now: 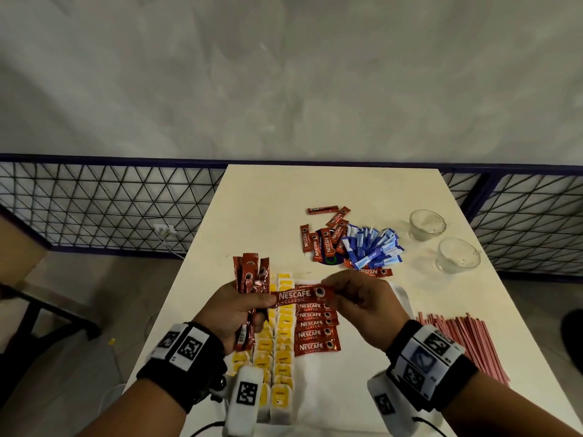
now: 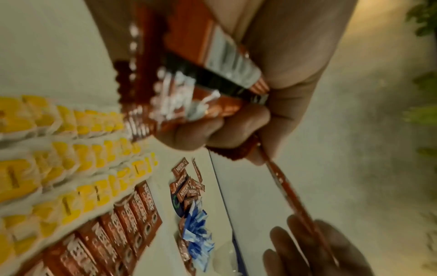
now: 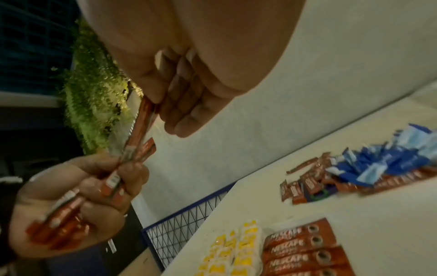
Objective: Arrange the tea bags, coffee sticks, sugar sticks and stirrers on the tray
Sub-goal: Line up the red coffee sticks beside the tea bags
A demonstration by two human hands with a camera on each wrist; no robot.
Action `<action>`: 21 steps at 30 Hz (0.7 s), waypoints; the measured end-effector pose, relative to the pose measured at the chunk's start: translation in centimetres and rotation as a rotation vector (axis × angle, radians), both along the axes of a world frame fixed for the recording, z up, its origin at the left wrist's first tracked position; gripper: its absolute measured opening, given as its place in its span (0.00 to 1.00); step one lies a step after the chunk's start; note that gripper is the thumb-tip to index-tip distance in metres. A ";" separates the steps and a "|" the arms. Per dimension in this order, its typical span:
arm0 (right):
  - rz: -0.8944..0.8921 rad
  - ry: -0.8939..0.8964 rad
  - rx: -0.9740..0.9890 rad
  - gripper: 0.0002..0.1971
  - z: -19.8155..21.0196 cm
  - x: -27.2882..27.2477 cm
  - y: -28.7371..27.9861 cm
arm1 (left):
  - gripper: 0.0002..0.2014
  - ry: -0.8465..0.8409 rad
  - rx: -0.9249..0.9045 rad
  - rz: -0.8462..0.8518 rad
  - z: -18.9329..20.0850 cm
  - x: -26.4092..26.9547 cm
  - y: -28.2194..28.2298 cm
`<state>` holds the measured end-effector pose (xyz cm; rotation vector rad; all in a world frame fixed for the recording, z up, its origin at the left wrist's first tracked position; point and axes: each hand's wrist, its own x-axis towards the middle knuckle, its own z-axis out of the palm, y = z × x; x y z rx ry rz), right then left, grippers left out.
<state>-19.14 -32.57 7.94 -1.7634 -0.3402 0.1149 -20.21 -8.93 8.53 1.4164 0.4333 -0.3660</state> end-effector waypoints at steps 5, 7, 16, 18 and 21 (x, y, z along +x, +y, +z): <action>-0.006 0.389 0.236 0.12 -0.1 0.3 0.6 | 0.11 -0.176 0.207 0.005 -0.5 0.1 -0.8; -0.018 0.460 0.298 0.05 -0.2 0.2 1.2 | 0.12 -0.159 0.124 0.020 -0.6 -0.2 -1.3; -0.076 0.548 0.308 0.04 -1.6 -0.4 0.3 | 0.12 -0.086 0.072 0.015 -1.7 -1.1 -1.8; -0.092 0.553 0.132 0.04 -3.0 -0.6 -0.9 | 0.11 -0.091 0.268 -0.050 -2.5 -1.4 -0.9; -0.059 0.600 -0.220 0.05 -5.8 -1.3 -2.4 | 0.11 -0.068 0.430 -0.078 -3.5 -2.1 0.6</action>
